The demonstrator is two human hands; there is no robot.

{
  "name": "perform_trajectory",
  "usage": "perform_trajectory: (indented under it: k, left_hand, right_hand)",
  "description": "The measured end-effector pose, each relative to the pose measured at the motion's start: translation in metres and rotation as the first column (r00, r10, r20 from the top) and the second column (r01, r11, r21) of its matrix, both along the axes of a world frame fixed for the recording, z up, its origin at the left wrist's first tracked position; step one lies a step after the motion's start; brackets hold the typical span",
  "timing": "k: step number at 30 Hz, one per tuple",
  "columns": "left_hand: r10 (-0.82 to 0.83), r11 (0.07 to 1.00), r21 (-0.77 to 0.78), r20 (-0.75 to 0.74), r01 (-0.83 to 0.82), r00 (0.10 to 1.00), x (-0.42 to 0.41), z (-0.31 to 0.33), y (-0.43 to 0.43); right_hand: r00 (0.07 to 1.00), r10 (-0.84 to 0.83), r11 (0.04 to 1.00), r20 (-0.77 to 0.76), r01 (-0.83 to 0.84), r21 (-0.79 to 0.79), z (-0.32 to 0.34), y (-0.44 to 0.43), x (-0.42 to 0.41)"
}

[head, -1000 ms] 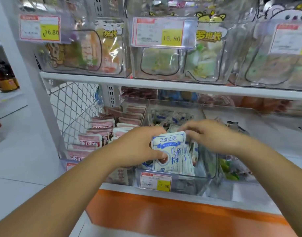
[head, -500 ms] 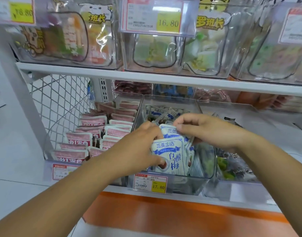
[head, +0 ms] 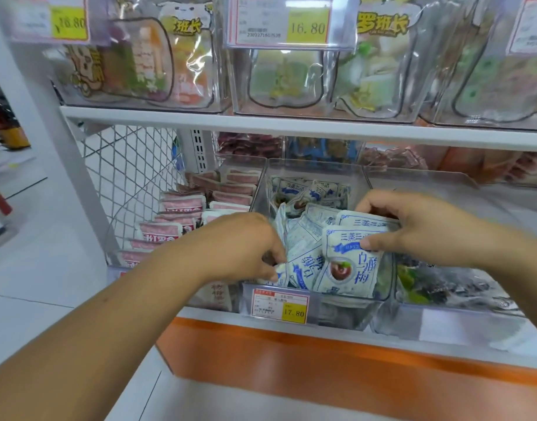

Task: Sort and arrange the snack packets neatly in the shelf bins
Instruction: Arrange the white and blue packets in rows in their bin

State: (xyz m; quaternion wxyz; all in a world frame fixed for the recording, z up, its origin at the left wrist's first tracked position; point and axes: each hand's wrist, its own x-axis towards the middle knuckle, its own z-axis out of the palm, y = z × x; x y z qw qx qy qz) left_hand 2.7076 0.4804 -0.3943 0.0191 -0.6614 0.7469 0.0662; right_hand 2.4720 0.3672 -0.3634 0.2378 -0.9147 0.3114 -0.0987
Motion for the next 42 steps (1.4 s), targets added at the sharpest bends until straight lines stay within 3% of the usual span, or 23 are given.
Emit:
perform_trajectory:
  k: [3, 6, 10, 14, 17, 19, 21, 27, 29, 33, 35, 39, 42]
  left_hand:
    - [-0.013, 0.999, -0.029, 0.065, 0.015, 0.998, -0.001, 0.001, -0.011]
    - [0.012, 0.988, -0.156, 0.119, 0.007, 0.993, -0.001, 0.000, -0.023]
    - [0.076, 0.963, -0.261, 0.020, -0.068, 0.997, 0.003, 0.001, -0.035]
    - [0.074, 0.962, -0.266, 0.034, -0.062, 0.997, 0.003, 0.000, -0.039]
    - [0.060, 0.968, -0.246, 0.054, -0.045, 0.997, 0.006, 0.001, -0.040]
    - [0.053, 0.970, -0.242, 0.075, -0.033, 0.996, 0.005, 0.001, -0.040]
    - [0.051, 0.966, -0.256, 0.070, -0.032, 0.996, 0.005, 0.002, -0.041]
    - [0.071, 0.977, -0.200, -0.057, -0.081, 0.996, 0.009, 0.004, -0.044]
    - [0.067, 0.983, -0.162, -0.094, -0.081, 0.993, 0.011, 0.005, -0.045]
    - [0.029, 0.993, -0.101, -0.240, -0.055, 0.970, 0.019, 0.017, -0.032]
    - [0.030, 0.999, -0.024, -0.288, -0.038, 0.957, 0.020, 0.019, -0.021]
    - [-0.010, 1.000, 0.015, -0.023, 0.010, 1.000, 0.015, 0.008, -0.011]
    - [-0.011, 0.999, -0.048, 0.083, 0.015, 0.996, 0.009, -0.004, -0.006]
  right_hand:
    - [0.999, 0.039, 0.997, -0.002, -0.039, -0.059, -0.003, 0.007, -0.002]
    - [0.994, 0.070, 0.994, -0.080, -0.076, -0.073, -0.004, 0.010, -0.003]
    - [0.962, 0.066, 0.995, -0.265, -0.082, -0.051, -0.007, 0.014, 0.005]
    - [0.928, 0.044, 0.980, -0.371, -0.112, -0.164, -0.010, 0.020, 0.020]
    - [0.984, 0.039, 0.985, -0.172, -0.067, -0.161, -0.004, 0.021, 0.020]
    - [0.999, 0.037, 0.996, 0.020, -0.035, -0.083, -0.001, 0.023, 0.024]
    - [0.995, 0.039, 0.999, 0.094, -0.040, 0.013, -0.010, 0.029, 0.036]
    - [0.995, 0.083, 0.994, -0.052, -0.079, 0.073, -0.051, 0.036, 0.072]
    - [0.975, 0.144, 0.989, -0.170, -0.146, 0.003, -0.056, 0.038, 0.080]
    - [0.909, 0.139, 0.990, -0.392, -0.139, 0.029, -0.032, 0.028, 0.076]
    - [0.930, 0.102, 0.995, -0.353, -0.091, 0.047, -0.030, 0.025, 0.072]
    - [0.966, 0.149, 0.989, -0.213, -0.147, 0.025, -0.054, 0.037, 0.087]
    - [0.934, 0.200, 0.979, -0.297, -0.175, 0.109, -0.043, 0.029, 0.086]
